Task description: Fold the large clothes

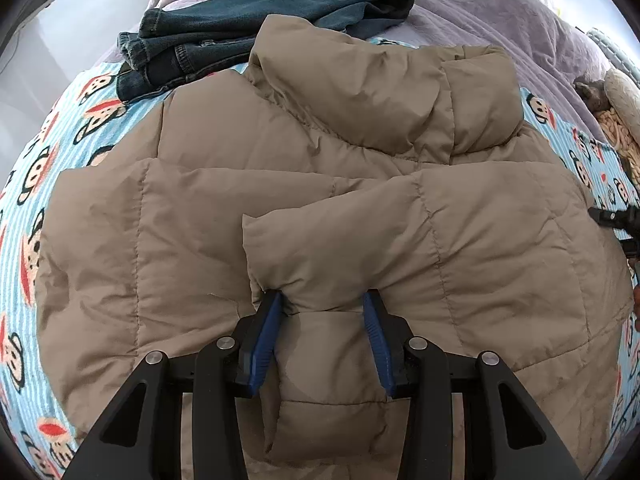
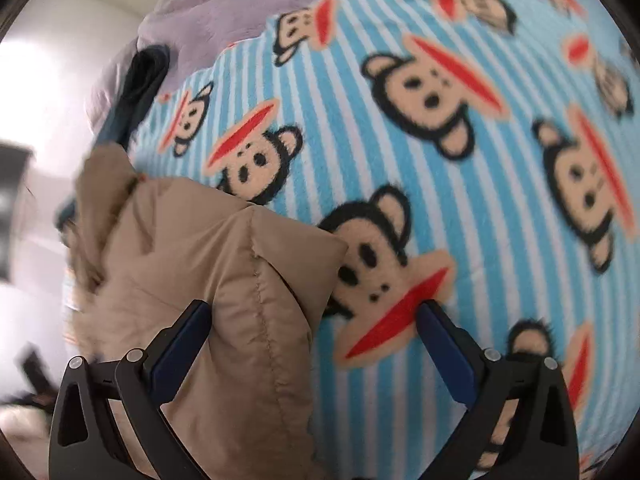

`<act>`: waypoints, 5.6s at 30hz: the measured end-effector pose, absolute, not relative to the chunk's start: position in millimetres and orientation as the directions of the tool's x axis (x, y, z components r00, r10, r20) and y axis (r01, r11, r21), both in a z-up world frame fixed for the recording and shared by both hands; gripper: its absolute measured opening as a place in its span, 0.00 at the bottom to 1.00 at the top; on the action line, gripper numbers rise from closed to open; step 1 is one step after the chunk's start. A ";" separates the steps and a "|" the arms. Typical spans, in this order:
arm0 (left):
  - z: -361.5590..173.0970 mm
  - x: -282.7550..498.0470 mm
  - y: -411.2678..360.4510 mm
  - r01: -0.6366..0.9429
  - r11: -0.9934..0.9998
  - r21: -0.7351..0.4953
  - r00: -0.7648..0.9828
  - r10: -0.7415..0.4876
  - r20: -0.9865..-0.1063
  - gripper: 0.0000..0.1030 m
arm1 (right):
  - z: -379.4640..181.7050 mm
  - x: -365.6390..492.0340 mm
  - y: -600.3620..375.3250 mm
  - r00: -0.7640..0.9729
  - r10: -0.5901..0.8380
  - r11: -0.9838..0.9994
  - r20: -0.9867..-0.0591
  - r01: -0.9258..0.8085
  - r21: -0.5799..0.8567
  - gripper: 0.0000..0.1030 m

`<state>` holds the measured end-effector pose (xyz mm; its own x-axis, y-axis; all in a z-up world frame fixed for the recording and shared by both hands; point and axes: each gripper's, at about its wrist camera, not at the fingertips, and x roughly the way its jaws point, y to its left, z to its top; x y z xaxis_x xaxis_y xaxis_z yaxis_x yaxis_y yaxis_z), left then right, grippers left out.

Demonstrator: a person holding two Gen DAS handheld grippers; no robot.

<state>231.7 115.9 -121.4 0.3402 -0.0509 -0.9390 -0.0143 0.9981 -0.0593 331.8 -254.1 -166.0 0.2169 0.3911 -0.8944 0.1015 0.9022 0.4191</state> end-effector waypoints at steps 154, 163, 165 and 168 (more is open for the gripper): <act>87.7 91.2 267.9 -0.173 0.807 -0.565 0.668 -0.326 -0.669 0.12 | 48.1 167.5 -247.4 0.422 0.725 0.580 -0.544 0.051 0.813 0.06; 55.6 184.2 269.9 -0.208 0.841 -0.500 0.612 -0.287 -0.737 0.12 | 29.5 268.1 -229.3 0.357 0.693 0.662 -0.627 0.030 0.749 0.06; 39.8 203.1 273.0 -0.224 0.848 -0.481 0.587 -0.276 -0.761 0.12 | 19.2 290.2 -221.6 0.340 0.685 0.677 -0.644 0.027 0.735 0.06; 7.7 230.9 278.2 -0.267 0.846 -0.461 0.547 -0.261 -0.796 0.12 | -3.0 319.4 -210.7 0.322 0.675 0.687 -0.663 0.051 0.725 0.06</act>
